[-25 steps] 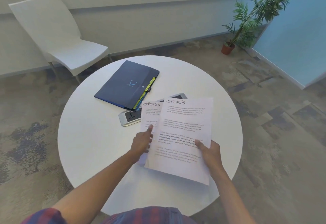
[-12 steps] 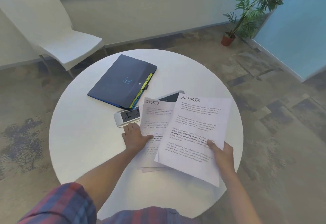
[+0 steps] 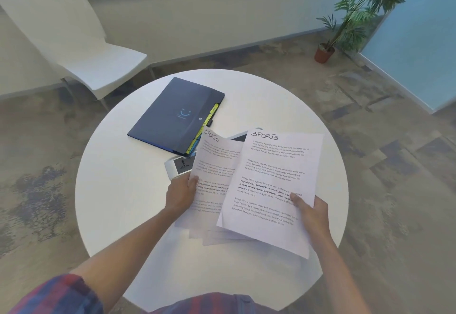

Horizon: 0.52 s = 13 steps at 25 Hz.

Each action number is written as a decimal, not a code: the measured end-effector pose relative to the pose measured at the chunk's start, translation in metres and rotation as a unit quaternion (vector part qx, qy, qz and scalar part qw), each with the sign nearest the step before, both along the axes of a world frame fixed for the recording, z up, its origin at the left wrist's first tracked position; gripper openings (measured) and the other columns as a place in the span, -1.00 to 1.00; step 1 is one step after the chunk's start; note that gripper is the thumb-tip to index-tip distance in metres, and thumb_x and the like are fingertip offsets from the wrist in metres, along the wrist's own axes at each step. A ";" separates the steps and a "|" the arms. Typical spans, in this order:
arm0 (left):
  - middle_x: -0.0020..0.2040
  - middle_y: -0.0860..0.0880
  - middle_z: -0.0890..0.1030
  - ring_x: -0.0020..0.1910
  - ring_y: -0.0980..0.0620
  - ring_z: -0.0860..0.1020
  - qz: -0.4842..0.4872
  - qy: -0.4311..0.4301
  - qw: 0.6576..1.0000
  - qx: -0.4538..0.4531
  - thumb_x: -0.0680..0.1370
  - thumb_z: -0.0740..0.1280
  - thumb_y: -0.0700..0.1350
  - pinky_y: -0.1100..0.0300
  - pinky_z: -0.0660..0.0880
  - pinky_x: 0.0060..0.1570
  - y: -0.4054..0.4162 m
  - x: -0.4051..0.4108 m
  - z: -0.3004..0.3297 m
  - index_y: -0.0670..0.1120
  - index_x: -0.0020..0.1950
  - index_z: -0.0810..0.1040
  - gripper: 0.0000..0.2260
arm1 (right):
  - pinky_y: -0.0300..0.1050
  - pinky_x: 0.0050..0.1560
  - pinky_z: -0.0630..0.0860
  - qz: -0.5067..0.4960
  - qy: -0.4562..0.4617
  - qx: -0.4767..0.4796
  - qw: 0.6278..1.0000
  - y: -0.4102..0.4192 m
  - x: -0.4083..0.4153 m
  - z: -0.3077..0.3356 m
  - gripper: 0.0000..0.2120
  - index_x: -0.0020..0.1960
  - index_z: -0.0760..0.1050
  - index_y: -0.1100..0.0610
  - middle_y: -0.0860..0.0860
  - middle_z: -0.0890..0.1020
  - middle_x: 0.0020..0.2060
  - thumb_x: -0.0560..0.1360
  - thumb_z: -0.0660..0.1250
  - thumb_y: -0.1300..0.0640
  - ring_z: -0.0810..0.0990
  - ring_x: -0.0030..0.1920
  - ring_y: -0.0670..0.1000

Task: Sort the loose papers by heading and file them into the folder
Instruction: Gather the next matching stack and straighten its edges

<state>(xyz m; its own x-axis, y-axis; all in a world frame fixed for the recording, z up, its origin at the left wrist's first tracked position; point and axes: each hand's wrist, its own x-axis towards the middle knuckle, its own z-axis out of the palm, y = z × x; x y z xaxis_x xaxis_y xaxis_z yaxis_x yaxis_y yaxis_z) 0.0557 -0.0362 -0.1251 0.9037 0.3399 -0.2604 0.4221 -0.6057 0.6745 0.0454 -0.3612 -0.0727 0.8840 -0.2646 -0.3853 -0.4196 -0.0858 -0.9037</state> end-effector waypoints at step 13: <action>0.00 0.00 0.68 -0.02 -0.05 0.63 -0.036 -0.160 0.980 -0.110 0.69 0.11 -0.08 -0.01 0.56 0.01 0.028 -0.016 0.057 0.02 0.17 0.56 -0.77 | 0.05 0.05 0.65 0.059 -0.003 0.102 0.993 0.032 0.006 0.029 -0.80 0.13 0.65 0.23 0.11 0.74 0.01 0.52 0.41 0.24 0.73 0.01 0.14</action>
